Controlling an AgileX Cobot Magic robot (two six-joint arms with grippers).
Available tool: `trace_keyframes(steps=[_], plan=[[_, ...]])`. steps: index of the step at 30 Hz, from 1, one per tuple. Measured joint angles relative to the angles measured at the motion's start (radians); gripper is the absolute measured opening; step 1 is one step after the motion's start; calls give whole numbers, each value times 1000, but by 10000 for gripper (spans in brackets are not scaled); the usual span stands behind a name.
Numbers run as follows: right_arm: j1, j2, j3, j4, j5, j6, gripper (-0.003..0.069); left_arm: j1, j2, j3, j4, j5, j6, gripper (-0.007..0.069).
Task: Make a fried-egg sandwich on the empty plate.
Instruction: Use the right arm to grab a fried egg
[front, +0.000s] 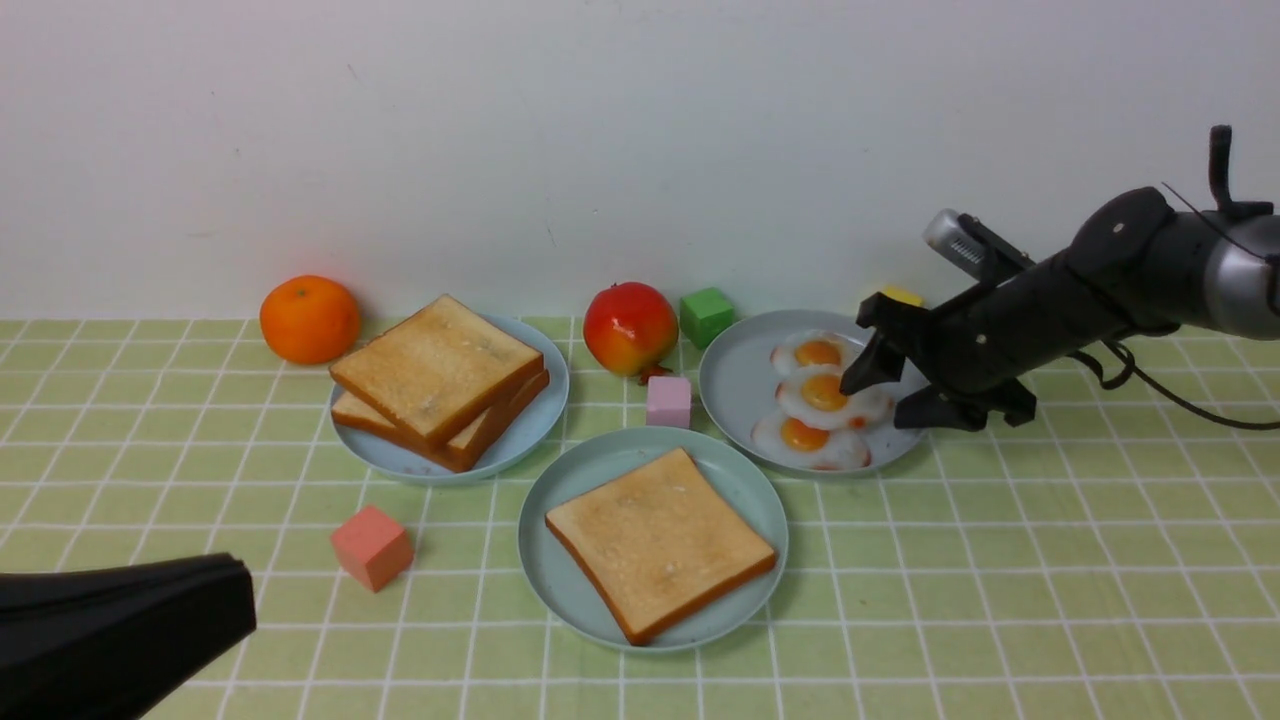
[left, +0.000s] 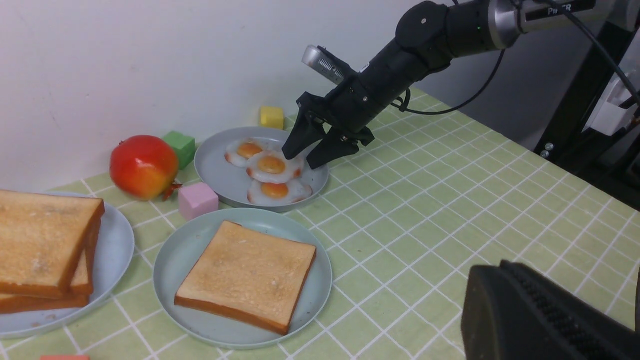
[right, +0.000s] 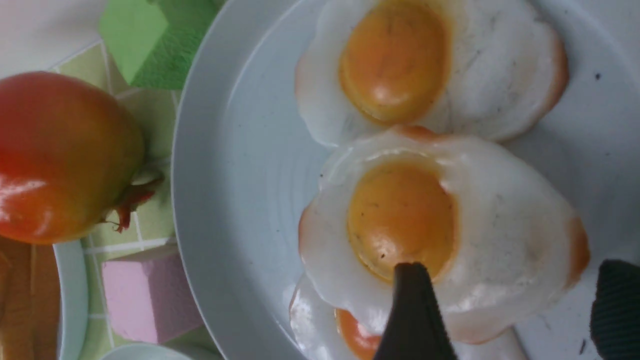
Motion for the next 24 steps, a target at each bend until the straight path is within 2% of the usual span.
trace_keyframes(steps=[24], plan=[[1,21,-1,46,-100,-49,469,0,0,0,0,0,0,-13]])
